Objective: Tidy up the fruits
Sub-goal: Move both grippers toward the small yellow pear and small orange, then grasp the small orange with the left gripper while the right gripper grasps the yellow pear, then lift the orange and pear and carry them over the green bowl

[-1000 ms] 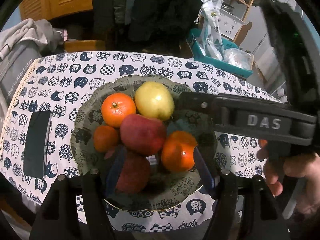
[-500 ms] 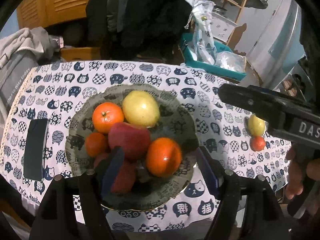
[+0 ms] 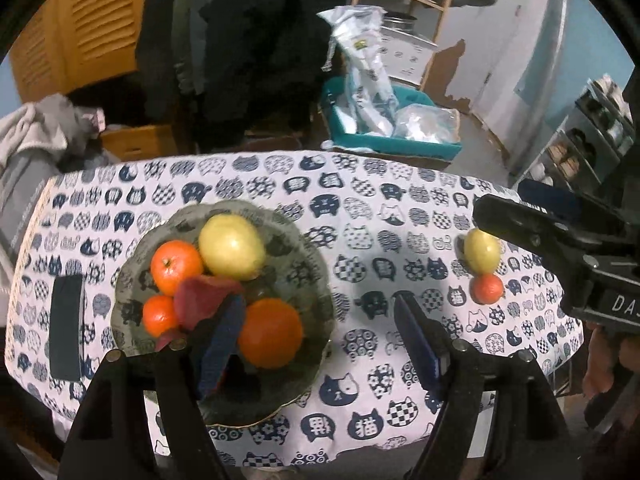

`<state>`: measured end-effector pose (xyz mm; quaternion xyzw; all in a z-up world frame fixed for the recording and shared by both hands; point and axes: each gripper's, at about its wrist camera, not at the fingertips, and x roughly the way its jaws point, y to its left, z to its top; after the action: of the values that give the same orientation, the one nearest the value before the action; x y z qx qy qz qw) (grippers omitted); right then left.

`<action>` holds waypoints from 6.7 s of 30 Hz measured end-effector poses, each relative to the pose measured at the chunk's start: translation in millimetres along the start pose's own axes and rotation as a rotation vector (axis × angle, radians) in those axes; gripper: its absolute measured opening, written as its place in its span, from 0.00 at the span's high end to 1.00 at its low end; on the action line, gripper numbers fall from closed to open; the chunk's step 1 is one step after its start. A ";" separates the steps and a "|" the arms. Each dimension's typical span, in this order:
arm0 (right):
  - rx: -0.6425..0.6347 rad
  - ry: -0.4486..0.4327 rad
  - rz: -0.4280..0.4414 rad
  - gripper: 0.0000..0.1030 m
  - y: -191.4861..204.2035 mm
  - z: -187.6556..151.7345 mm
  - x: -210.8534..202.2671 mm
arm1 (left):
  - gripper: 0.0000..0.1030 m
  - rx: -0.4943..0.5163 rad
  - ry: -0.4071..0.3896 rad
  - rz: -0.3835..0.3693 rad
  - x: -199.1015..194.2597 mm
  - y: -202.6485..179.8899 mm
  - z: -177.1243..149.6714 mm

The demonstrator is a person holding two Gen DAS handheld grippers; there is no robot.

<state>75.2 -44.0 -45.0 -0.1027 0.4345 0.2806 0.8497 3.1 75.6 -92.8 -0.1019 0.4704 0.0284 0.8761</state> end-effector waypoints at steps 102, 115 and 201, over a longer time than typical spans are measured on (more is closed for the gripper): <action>0.486 0.133 -0.151 0.36 -258.9 -142.0 17.5 | 0.22 0.288 0.352 -0.245 186.0 -228.1 4.4; 0.542 0.176 -0.151 0.36 -276.9 -164.5 29.0 | 0.23 0.317 0.385 -0.217 212.6 -239.8 -10.1; 0.042 -0.019 0.143 0.36 17.9 31.2 11.4 | 0.55 -0.037 -0.152 -0.086 -39.5 34.4 33.2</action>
<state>91.6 -11.8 -34.0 -0.0509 0.4386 0.3324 0.8334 3.3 117.9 -47.4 -0.1356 0.3970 0.0070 0.9077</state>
